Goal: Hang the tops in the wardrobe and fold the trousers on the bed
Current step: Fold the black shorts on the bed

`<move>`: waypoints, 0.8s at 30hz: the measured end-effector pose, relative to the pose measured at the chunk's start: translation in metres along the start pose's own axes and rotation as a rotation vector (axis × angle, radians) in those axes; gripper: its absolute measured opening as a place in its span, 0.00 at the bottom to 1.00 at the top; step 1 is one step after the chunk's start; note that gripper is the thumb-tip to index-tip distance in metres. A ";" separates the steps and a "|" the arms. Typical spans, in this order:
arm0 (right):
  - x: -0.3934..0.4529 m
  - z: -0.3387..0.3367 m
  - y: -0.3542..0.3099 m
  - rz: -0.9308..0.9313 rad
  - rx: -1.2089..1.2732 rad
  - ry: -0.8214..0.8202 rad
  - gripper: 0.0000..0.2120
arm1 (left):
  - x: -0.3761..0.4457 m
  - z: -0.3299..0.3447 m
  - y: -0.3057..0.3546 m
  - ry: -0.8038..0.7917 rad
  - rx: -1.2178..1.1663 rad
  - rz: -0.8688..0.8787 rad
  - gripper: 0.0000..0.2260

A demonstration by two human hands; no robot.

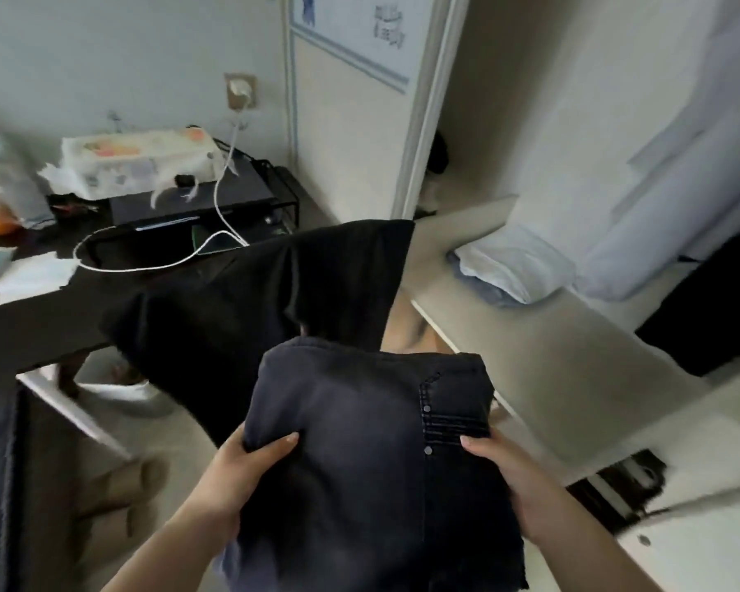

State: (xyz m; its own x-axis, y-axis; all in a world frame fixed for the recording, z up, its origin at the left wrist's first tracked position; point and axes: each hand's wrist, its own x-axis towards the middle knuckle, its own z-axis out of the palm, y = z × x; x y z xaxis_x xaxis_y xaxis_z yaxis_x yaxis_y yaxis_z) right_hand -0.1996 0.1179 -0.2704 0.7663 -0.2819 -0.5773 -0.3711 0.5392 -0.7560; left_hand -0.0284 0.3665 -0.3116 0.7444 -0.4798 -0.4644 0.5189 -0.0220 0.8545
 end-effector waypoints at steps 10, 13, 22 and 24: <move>0.011 -0.094 -0.025 -0.079 0.223 0.204 0.23 | 0.101 0.126 0.011 -0.226 0.204 -0.074 0.15; 0.038 -0.105 -0.042 -0.079 0.249 0.267 0.22 | 0.146 0.153 0.018 -0.256 0.261 -0.071 0.13; 0.147 -0.118 -0.127 -0.154 0.265 0.410 0.20 | 0.307 0.222 0.060 -0.430 0.411 -0.155 0.19; 0.167 -0.120 -0.144 -0.170 0.282 0.425 0.20 | 0.336 0.236 0.070 -0.442 0.437 -0.152 0.19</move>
State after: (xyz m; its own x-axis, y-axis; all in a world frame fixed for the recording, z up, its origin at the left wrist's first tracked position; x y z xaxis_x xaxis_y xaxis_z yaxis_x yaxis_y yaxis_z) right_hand -0.0815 -0.1020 -0.2948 0.5018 -0.6489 -0.5719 -0.0597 0.6336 -0.7713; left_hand 0.1596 -0.0032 -0.3529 0.3837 -0.7575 -0.5282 0.3164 -0.4295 0.8458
